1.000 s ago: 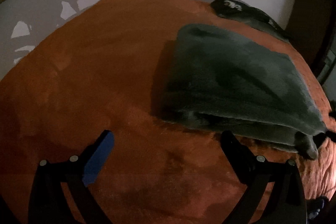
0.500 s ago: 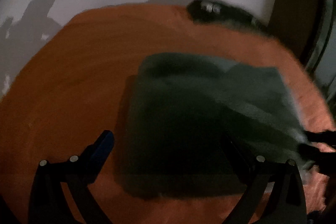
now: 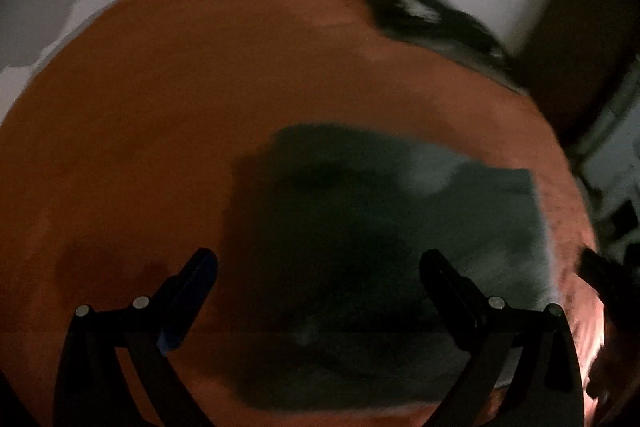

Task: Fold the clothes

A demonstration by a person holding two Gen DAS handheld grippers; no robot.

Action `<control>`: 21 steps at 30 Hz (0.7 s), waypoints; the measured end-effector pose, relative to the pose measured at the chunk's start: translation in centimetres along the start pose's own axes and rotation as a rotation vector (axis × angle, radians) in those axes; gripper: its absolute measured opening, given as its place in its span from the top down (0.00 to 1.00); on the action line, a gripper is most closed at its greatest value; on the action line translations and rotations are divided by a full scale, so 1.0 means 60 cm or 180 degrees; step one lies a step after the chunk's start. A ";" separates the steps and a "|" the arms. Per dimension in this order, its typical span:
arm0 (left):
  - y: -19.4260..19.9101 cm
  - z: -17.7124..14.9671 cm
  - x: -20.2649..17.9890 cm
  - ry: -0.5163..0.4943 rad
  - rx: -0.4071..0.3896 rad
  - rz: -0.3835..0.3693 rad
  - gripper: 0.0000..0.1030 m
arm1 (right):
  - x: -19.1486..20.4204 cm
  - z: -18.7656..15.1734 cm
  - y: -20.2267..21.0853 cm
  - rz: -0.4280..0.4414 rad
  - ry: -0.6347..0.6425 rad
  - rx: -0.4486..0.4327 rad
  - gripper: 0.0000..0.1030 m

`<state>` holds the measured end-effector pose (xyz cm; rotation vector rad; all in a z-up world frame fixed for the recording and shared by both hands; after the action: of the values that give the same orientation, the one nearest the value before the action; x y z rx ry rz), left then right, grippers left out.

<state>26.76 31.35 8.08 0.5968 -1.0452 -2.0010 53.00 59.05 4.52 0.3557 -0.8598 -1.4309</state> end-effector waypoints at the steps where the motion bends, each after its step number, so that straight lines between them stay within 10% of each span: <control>1: -0.018 -0.001 -0.024 -0.0123 0.0052 0.0012 0.01 | 0.002 0.018 -0.025 0.0047 -0.0055 0.0059 0.67; 5: -0.078 -0.023 -0.022 -0.0098 0.0261 0.0303 0.01 | -0.008 0.042 -0.113 0.0193 -0.0270 0.0342 0.71; 7: -0.066 -0.039 0.007 -0.0040 0.0211 0.0415 0.01 | -0.042 0.028 -0.108 0.0143 -0.0368 0.0282 0.97; 11: -0.052 -0.053 0.076 -0.0035 0.0134 0.0935 0.01 | -0.145 -0.021 -0.078 -0.0396 -0.0482 0.0320 1.00; 13: -0.053 -0.052 0.106 0.0139 0.0175 0.0894 0.01 | -0.212 -0.043 -0.064 -0.0663 -0.0706 0.0455 0.97; 16: -0.058 -0.049 0.138 0.0412 0.0357 0.0353 0.01 | -0.295 -0.067 -0.035 -0.0104 -0.1424 0.0519 0.96; 17: -0.062 -0.048 0.143 0.0429 0.0422 0.0120 0.01 | -0.304 -0.068 -0.026 0.0159 -0.1519 0.0484 0.93; 21: -0.088 -0.038 0.158 0.0454 0.0592 -0.0593 0.01 | -0.303 -0.063 -0.026 0.0953 -0.1596 0.0536 0.26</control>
<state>20.58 24.46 1.98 0.9530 -1.1299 -1.9978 56.10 75.05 -4.50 -0.0173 -1.3831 -1.1829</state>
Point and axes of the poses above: each gripper's, at about its wrist camera, not at the fingertips, and y roughly against the way its jaws point, x to its left, z to its top, the point moved 1 cm from there along -y, roughly the way its jaws point, and after that the axes turned 10 degrees about z, right-handed, at the moved point
